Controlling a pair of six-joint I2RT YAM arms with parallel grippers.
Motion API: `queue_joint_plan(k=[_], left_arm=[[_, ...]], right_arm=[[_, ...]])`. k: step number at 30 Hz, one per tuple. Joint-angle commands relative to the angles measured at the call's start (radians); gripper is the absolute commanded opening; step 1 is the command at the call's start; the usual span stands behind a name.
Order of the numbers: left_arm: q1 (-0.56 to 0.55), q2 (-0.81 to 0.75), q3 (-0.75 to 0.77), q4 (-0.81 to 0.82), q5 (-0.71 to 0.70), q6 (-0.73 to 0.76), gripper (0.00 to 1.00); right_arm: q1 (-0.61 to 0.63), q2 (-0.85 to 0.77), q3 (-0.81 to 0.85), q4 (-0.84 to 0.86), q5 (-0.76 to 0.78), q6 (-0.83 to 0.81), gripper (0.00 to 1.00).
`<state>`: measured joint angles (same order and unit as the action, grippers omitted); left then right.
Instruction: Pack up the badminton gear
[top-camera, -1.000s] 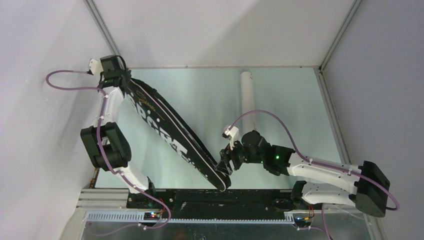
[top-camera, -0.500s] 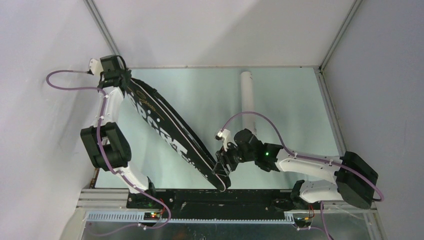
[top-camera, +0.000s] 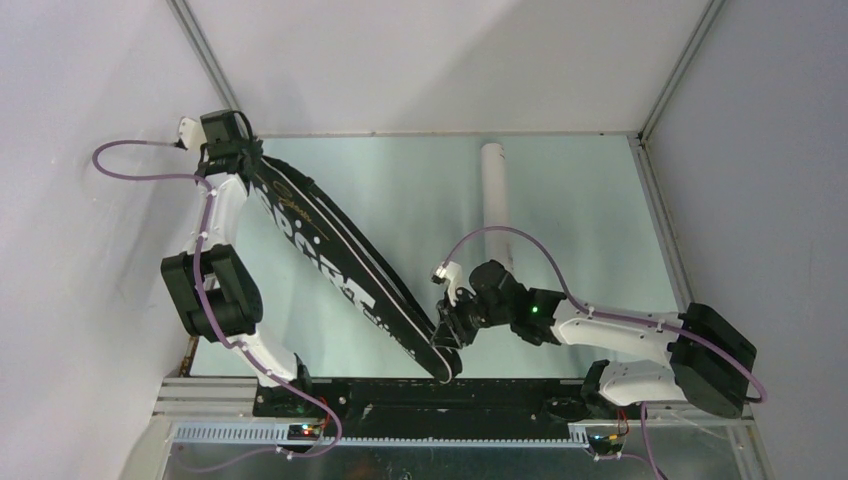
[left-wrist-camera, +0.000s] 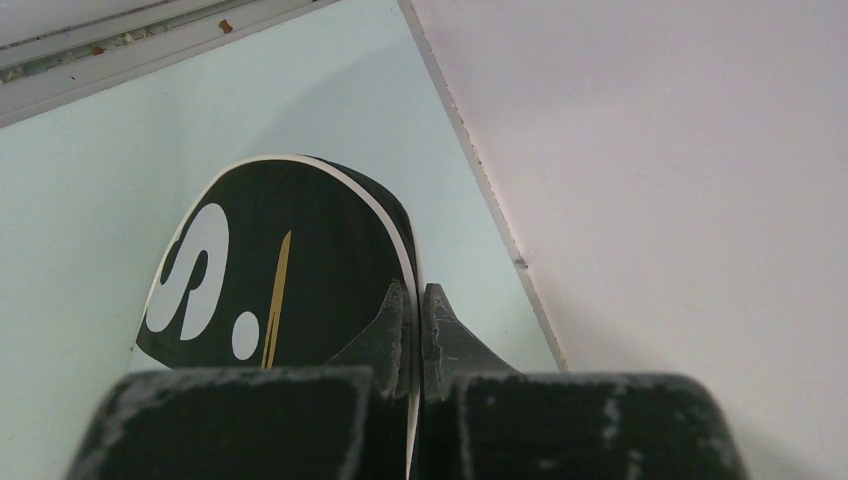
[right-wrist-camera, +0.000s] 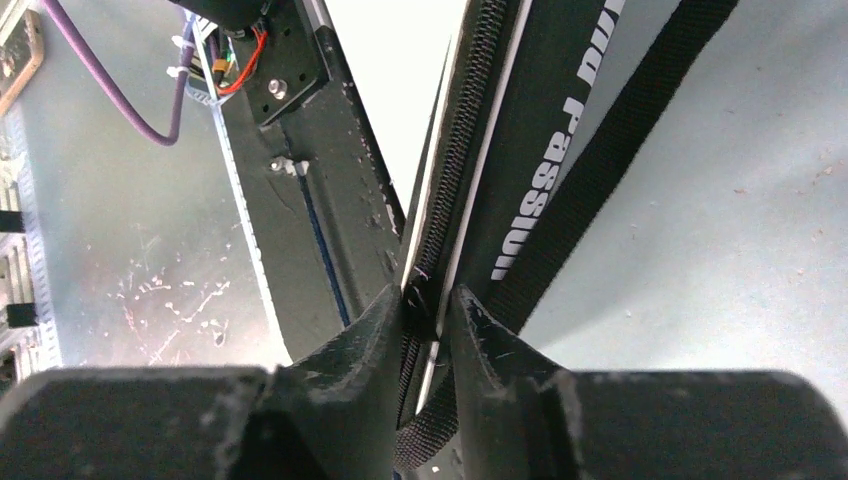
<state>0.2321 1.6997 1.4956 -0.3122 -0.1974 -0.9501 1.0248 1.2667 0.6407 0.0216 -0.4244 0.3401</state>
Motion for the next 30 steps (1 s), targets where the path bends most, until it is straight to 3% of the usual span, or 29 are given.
queue_joint_plan(k=[1, 4, 6, 10, 13, 14, 15, 18, 20, 21, 22, 25, 27, 28, 30], left_arm=[[-0.006, -0.041, 0.014, 0.070, 0.008, 0.012, 0.00], [-0.005, -0.037, 0.025, 0.063, -0.004, 0.024, 0.00], [-0.005, -0.032, 0.033, 0.057, -0.011, 0.030, 0.00], [-0.005, -0.025, 0.036, 0.056, -0.008, 0.028, 0.00], [-0.006, -0.024, 0.035, 0.059, -0.002, 0.025, 0.00], [-0.006, -0.025, 0.034, 0.057, -0.001, 0.022, 0.00], [-0.007, -0.023, 0.034, 0.057, 0.002, 0.021, 0.00], [-0.007, -0.024, 0.034, 0.057, 0.007, 0.019, 0.00], [-0.006, -0.026, 0.034, 0.057, 0.007, 0.019, 0.00], [-0.006, -0.026, 0.035, 0.057, 0.007, 0.020, 0.00], [-0.006, -0.028, 0.035, 0.057, 0.006, 0.019, 0.00], [-0.007, -0.029, 0.038, 0.056, 0.007, 0.020, 0.00], [-0.007, -0.030, 0.040, 0.055, 0.008, 0.021, 0.00], [-0.007, -0.030, 0.040, 0.055, 0.009, 0.020, 0.00], [-0.006, -0.030, 0.039, 0.054, 0.010, 0.019, 0.00]], right_arm=[[-0.006, -0.047, -0.032, 0.021, -0.003, -0.001, 0.21], [-0.006, -0.084, -0.067, 0.023, 0.007, 0.009, 0.06], [-0.007, -0.113, -0.086, 0.024, 0.008, 0.016, 0.03], [-0.007, -0.154, -0.103, 0.026, 0.022, 0.018, 0.08], [-0.007, -0.167, -0.104, 0.041, 0.037, 0.013, 0.19], [-0.007, -0.168, -0.104, 0.047, 0.036, 0.013, 0.17], [-0.006, -0.168, -0.104, 0.060, 0.035, 0.011, 0.06], [-0.005, -0.172, -0.104, 0.072, 0.034, 0.010, 0.00], [-0.005, -0.178, -0.105, 0.067, 0.049, 0.016, 0.11], [-0.006, -0.180, -0.104, 0.062, 0.055, 0.019, 0.24], [-0.006, -0.185, -0.104, 0.060, 0.054, 0.016, 0.26], [-0.007, -0.190, -0.104, 0.062, 0.049, 0.012, 0.07], [-0.007, -0.193, -0.104, 0.064, 0.054, 0.017, 0.11], [-0.007, -0.194, -0.105, 0.066, 0.057, 0.016, 0.03], [-0.007, -0.192, -0.104, 0.074, 0.037, 0.012, 0.00]])
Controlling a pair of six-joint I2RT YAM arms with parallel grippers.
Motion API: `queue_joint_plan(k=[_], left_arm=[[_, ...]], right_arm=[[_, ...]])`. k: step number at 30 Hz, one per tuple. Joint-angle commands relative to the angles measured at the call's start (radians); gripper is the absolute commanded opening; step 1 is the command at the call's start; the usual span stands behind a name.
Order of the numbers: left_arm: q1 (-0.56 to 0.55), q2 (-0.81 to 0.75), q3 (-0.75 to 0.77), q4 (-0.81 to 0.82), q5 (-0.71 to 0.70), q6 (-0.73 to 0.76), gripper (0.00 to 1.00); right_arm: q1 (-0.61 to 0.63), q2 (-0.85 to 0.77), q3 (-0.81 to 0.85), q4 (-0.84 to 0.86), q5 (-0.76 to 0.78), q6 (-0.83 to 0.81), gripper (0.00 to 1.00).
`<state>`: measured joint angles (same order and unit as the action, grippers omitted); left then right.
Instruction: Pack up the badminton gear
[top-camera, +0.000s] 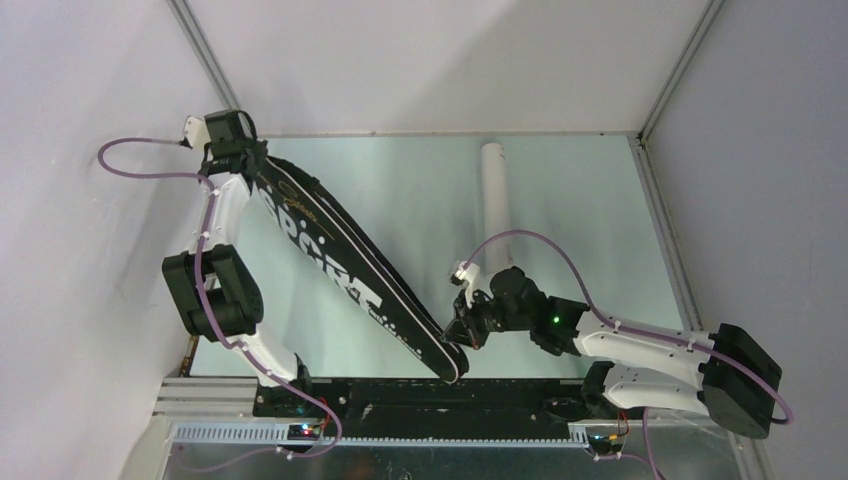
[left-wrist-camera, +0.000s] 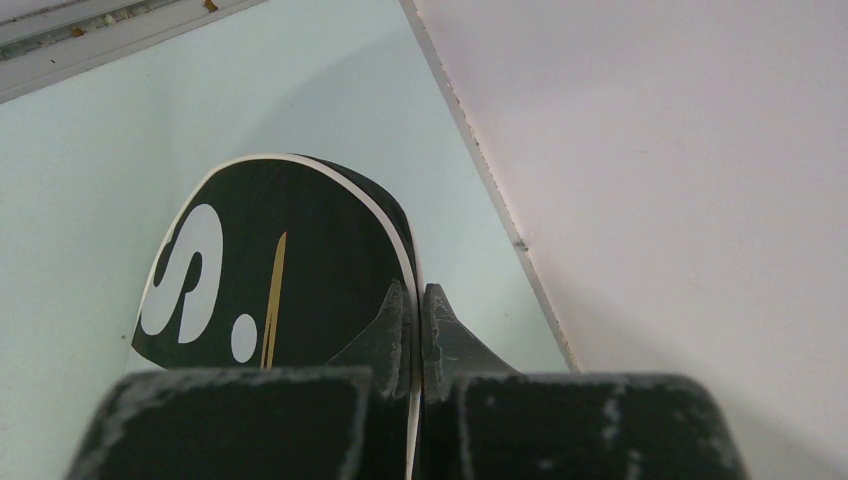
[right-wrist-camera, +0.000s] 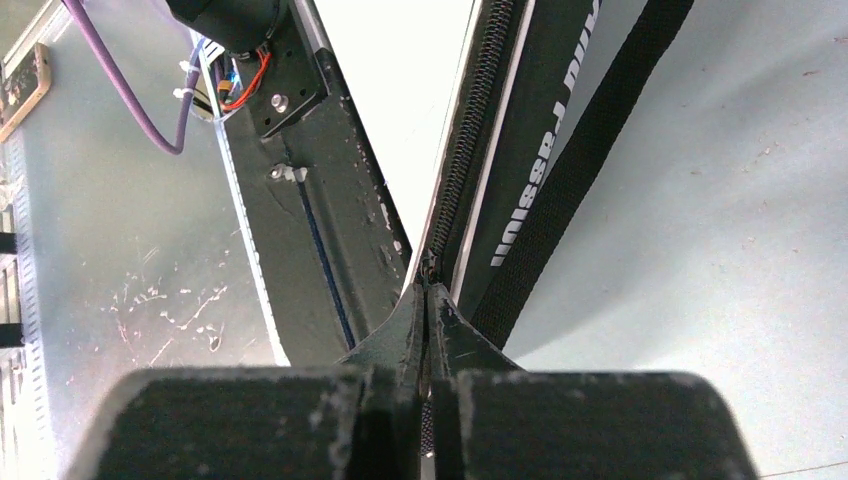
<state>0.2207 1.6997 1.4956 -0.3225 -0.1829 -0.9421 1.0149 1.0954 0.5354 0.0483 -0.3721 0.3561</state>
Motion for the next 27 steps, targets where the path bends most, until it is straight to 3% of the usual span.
queue_joint_plan(k=[1, 9, 15, 22, 27], left_arm=[[0.005, -0.029, 0.039, 0.064, -0.004, 0.011, 0.00], [0.005, -0.016, 0.054, 0.064, -0.021, 0.014, 0.00], [0.005, 0.012, 0.082, 0.057, -0.047, 0.022, 0.00], [0.005, 0.041, 0.112, 0.059, -0.076, 0.033, 0.00], [0.005, 0.052, 0.111, 0.070, -0.083, 0.014, 0.00]], right_arm=[[0.003, -0.020, 0.001, 0.049, -0.023, -0.003, 0.00], [0.005, -0.065, -0.029, -0.008, 0.005, 0.011, 0.00], [0.049, -0.183, -0.111, -0.096, 0.095, 0.155, 0.00], [0.243, -0.382, -0.190, -0.219, 0.273, 0.309, 0.00], [0.343, -0.384, -0.251, -0.201, 0.382, 0.481, 0.00]])
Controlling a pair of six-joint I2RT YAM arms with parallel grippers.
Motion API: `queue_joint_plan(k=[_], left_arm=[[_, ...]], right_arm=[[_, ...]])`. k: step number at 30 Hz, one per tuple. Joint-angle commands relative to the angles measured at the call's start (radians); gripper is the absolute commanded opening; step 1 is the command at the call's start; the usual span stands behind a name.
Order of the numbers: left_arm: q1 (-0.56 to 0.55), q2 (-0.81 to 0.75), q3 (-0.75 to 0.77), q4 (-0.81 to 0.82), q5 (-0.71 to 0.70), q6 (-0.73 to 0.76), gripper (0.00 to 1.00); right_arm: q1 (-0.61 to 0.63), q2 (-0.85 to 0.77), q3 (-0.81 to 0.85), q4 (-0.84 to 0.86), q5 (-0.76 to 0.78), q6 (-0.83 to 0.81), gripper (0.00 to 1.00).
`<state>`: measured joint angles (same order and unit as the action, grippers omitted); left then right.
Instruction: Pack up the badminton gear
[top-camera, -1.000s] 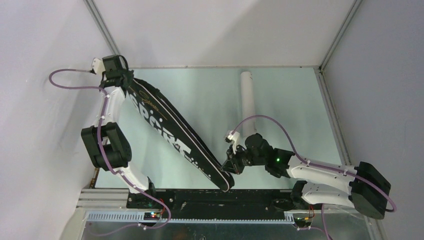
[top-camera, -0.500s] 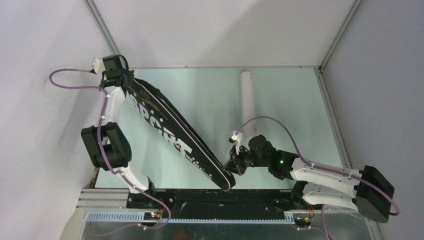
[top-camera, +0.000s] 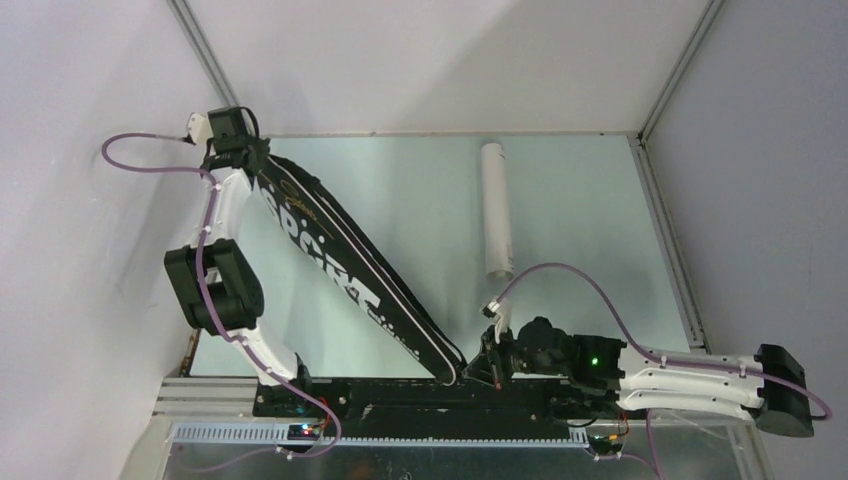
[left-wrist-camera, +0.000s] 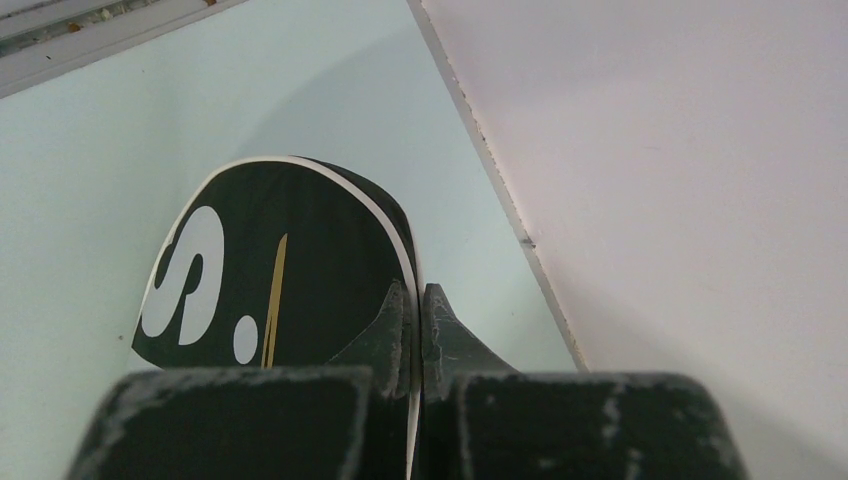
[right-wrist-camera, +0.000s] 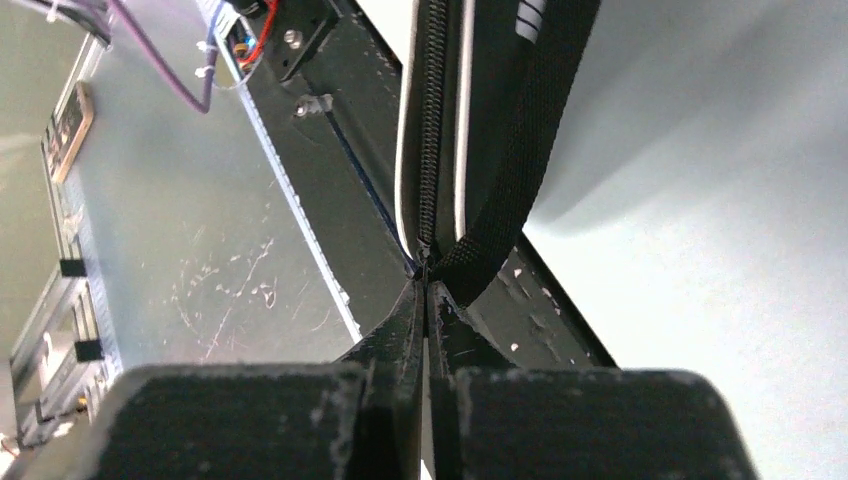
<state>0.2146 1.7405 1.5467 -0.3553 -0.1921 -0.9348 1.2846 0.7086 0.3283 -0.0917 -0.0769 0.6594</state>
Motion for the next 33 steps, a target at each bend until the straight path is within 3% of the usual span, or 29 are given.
queue_joint_plan(k=[1, 7, 13, 14, 15, 16, 17, 19, 20, 21, 24, 27, 33], left_arm=[[0.011, 0.014, 0.058, 0.106, -0.073, 0.001, 0.00], [0.003, 0.024, 0.060, 0.122, -0.060, -0.011, 0.00], [-0.028, 0.028, 0.041, 0.236, 0.017, -0.009, 0.00], [-0.033, 0.034, 0.039, 0.268, 0.031, -0.012, 0.02], [-0.034, 0.039, 0.040, 0.280, 0.056, -0.014, 0.10], [-0.035, 0.044, 0.043, 0.301, 0.067, -0.017, 0.15], [-0.035, 0.046, 0.046, 0.308, 0.089, -0.017, 0.27], [-0.035, 0.048, 0.057, 0.319, 0.116, -0.004, 0.43], [-0.035, 0.046, 0.067, 0.320, 0.125, 0.012, 0.51], [-0.036, 0.043, 0.071, 0.313, 0.143, 0.021, 0.55], [-0.045, 0.027, 0.110, 0.254, 0.166, 0.077, 0.74], [-0.067, 0.001, 0.147, 0.142, 0.182, 0.151, 0.80], [-0.151, -0.128, 0.087, 0.009, 0.300, 0.348, 0.89]], right_arm=[[0.081, 0.017, -0.061, -0.058, 0.119, 0.196, 0.00], [0.092, 0.087, -0.095, -0.049, 0.192, 0.328, 0.00], [0.022, 0.062, -0.041, 0.002, 0.301, 0.215, 0.02], [0.007, 0.061, -0.032, 0.002, 0.317, 0.201, 0.04], [-0.030, 0.062, -0.029, 0.004, 0.336, 0.172, 0.06], [-0.050, 0.065, -0.024, 0.002, 0.336, 0.159, 0.12], [-0.081, 0.065, -0.020, -0.011, 0.335, 0.141, 0.18], [-0.101, 0.062, 0.002, -0.041, 0.331, 0.121, 0.41], [-0.102, 0.054, 0.010, -0.053, 0.335, 0.113, 0.46], [-0.102, 0.049, 0.027, -0.079, 0.336, 0.100, 0.57], [-0.097, 0.010, 0.059, -0.129, 0.351, 0.071, 0.73], [-0.096, -0.044, 0.097, -0.187, 0.369, 0.048, 0.87], [-0.099, -0.111, 0.223, -0.344, 0.454, 0.009, 0.98]])
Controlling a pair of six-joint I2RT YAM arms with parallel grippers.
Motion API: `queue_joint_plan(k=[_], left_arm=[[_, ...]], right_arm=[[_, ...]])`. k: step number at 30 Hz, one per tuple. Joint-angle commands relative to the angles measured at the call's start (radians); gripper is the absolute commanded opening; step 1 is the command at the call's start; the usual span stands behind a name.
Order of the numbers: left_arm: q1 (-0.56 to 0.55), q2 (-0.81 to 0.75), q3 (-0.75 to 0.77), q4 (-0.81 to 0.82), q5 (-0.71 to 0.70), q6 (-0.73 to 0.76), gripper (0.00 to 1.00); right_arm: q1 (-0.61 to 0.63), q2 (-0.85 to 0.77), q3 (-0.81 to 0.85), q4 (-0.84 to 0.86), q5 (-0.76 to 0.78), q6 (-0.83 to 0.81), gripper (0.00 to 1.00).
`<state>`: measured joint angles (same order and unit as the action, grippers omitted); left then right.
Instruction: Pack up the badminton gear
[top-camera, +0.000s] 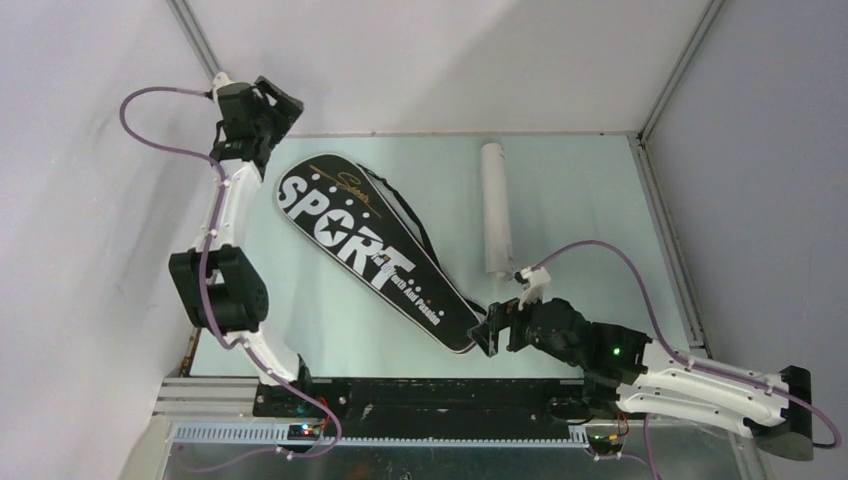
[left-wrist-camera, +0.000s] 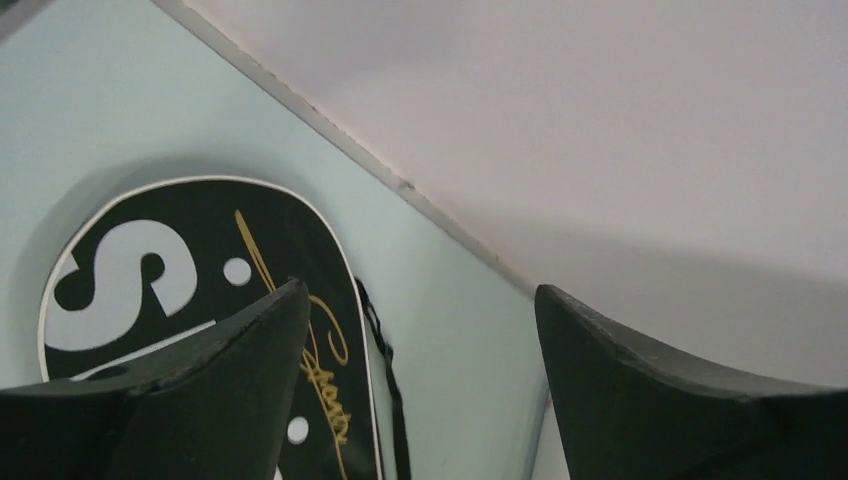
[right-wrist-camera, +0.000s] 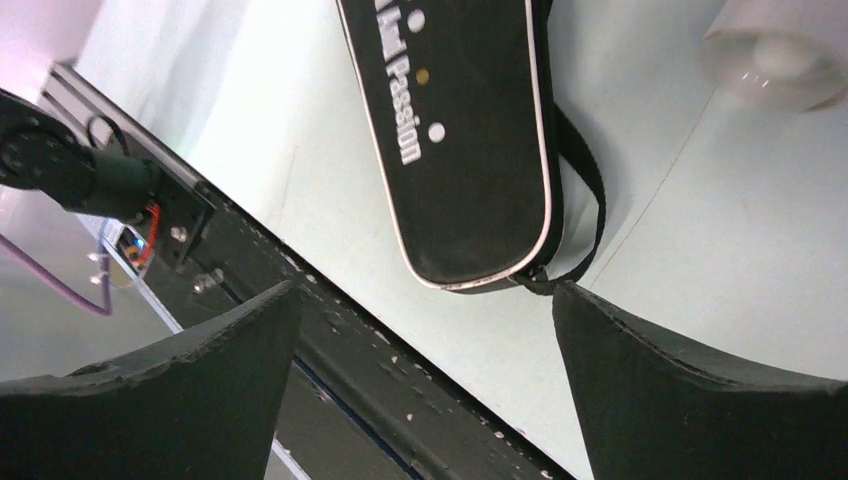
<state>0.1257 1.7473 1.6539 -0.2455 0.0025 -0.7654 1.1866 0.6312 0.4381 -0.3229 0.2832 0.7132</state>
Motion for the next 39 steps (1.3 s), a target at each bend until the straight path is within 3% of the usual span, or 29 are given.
queue_joint_plan(k=[1, 6, 12, 17, 21, 29, 39], left_arm=[[-0.082, -0.152, -0.033, -0.123, 0.124, 0.200, 0.90], [-0.162, -0.350, -0.201, -0.155, 0.271, 0.289, 0.99], [-0.276, -0.679, -0.459, -0.099, 0.354, 0.383, 1.00], [-0.349, -0.993, -0.723, 0.067, 0.379, 0.351, 1.00], [-0.360, -1.133, -0.825, 0.108, 0.344, 0.330, 1.00], [-0.360, -1.200, -0.943, 0.162, 0.320, 0.361, 1.00], [-0.359, -1.206, -0.966, 0.172, 0.385, 0.319, 1.00]], right_arm=[[-0.001, -0.038, 0.150, -0.163, 0.108, -0.038, 0.99], [-0.004, -0.037, 0.277, -0.326, 0.243, -0.006, 0.99], [-0.004, -0.050, 0.396, -0.467, 0.346, -0.008, 0.99], [-0.004, -0.108, 0.428, -0.483, 0.421, 0.001, 0.99], [-0.006, -0.157, 0.429, -0.465, 0.438, -0.039, 0.99], [-0.005, -0.232, 0.429, -0.417, 0.462, -0.119, 0.99], [-0.005, -0.232, 0.429, -0.393, 0.517, -0.128, 0.99]])
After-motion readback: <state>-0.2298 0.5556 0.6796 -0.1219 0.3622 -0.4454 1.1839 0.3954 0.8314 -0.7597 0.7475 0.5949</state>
